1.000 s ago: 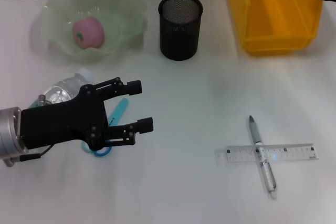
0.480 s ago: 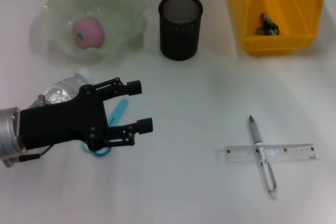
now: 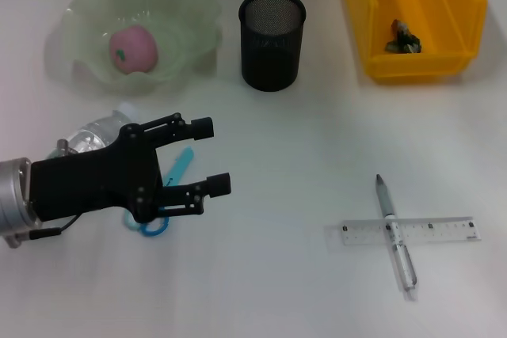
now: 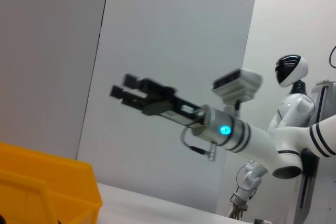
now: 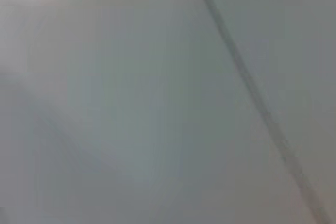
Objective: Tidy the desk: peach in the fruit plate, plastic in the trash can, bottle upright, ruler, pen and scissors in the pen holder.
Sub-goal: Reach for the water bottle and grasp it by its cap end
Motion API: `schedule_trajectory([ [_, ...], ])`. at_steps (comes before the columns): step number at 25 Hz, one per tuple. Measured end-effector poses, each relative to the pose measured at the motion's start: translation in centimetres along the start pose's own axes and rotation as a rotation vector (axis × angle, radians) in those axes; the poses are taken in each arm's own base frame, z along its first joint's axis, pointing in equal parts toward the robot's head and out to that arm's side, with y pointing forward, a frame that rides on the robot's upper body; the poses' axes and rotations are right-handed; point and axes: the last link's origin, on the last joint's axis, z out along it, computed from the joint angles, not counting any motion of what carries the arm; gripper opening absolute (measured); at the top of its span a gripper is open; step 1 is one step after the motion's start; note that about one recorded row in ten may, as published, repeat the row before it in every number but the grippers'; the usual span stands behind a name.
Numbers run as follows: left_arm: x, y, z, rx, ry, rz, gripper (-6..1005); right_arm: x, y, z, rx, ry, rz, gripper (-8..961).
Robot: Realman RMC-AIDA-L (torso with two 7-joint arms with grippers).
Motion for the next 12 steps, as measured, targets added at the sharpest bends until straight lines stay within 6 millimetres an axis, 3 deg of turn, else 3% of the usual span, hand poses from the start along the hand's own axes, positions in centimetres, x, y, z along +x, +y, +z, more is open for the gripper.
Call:
schedule_trajectory([
  [4,0.2,-0.4,-0.1,0.022,0.008,0.004,833,0.8,2.7,-0.8,-0.205,0.067,0.005,727],
  [6,0.2,-0.6,-0.3,0.040,0.012,0.004,833,2.1,4.4,-1.0,-0.341,0.192,-0.002,727],
  [12,0.3,-1.0,-0.6,0.061,0.004,0.002,833,4.9,6.2,-1.0,-0.509,0.441,-0.027,727],
])
